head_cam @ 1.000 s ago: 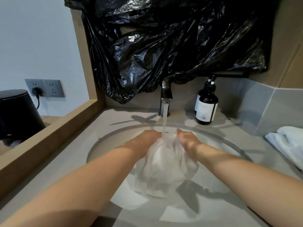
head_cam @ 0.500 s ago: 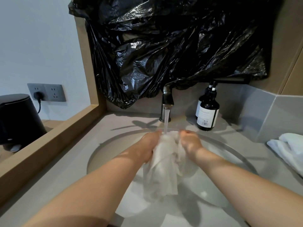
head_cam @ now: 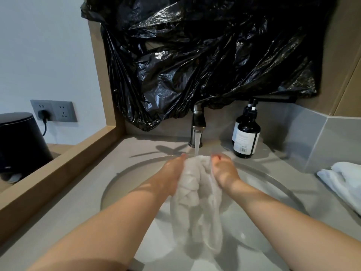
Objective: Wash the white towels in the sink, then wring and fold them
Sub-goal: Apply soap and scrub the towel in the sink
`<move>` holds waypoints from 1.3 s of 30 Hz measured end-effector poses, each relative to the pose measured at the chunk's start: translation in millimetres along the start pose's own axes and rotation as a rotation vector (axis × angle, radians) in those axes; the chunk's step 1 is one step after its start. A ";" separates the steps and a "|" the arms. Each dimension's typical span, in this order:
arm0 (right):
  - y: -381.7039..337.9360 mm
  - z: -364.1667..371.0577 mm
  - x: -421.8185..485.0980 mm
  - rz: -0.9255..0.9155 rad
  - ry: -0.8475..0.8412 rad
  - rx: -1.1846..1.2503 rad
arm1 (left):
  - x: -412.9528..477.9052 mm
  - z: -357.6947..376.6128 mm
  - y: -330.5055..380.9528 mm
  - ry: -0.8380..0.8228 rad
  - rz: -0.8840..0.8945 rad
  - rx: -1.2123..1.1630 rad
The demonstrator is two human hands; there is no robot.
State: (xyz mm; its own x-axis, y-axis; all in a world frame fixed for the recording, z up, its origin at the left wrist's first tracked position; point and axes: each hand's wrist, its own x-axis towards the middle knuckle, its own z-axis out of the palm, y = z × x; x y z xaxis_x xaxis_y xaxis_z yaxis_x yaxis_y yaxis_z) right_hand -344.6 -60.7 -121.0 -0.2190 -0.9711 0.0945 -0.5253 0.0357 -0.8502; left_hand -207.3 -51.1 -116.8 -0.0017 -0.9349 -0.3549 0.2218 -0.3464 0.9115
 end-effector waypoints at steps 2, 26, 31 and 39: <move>-4.0 8.5 -13.6 -0.158 -0.054 -0.149 | 0.2 1.0 1.1 0.012 0.076 0.051; 4.2 -21.0 0.8 0.128 -0.262 0.416 | -1.8 -22.5 1.2 -0.132 0.451 0.325; 45.9 -2.1 -2.7 0.169 -0.896 -0.088 | 1.0 -26.8 6.8 -0.111 0.337 -0.025; 19.7 3.0 6.2 0.216 -0.394 0.348 | 1.9 -27.9 -3.0 -0.084 0.131 0.057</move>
State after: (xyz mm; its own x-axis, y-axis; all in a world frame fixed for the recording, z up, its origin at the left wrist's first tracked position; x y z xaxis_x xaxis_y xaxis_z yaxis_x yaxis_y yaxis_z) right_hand -353.9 -66.8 -138.7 0.0666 -0.9675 -0.2438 -0.1863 0.2280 -0.9557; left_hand -180.8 -49.7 -126.0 -0.0581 -0.9748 -0.2156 0.1696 -0.2225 0.9601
